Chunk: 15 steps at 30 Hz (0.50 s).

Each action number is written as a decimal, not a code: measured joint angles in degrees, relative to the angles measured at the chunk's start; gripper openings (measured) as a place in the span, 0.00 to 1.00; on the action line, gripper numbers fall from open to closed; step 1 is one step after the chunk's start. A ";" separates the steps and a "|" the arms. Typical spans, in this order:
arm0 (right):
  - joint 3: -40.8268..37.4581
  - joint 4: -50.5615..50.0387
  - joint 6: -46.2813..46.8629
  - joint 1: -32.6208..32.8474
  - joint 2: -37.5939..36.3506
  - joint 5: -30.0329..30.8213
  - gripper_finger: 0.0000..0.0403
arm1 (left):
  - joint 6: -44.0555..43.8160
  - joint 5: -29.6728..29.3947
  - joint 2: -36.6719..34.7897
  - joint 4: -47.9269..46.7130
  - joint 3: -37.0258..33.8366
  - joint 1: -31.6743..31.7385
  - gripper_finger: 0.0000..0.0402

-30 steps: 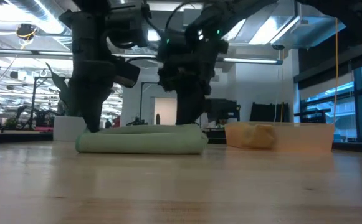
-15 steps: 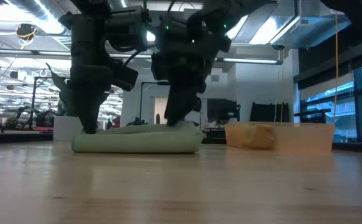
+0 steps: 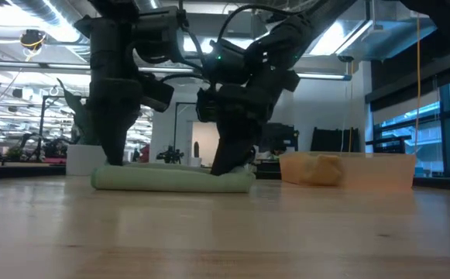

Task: Roll microfiber towels into tight, uniform cylinder then place into a basket
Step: Roll the green microfiber towel

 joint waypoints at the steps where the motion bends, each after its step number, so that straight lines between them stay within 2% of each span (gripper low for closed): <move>1: 0.00 -0.01 0.03 0.00 0.00 -0.04 0.33 | 0.00 -0.25 0.00 -0.02 0.00 0.00 0.03; 10: -0.11 0.57 0.55 0.11 0.07 -0.16 0.33 | -0.58 0.76 -0.02 -0.66 0.02 1.29 0.19; 15: -0.13 0.68 1.73 0.11 0.15 -0.13 0.33 | -1.54 3.34 -2.01 -3.19 0.26 4.16 0.21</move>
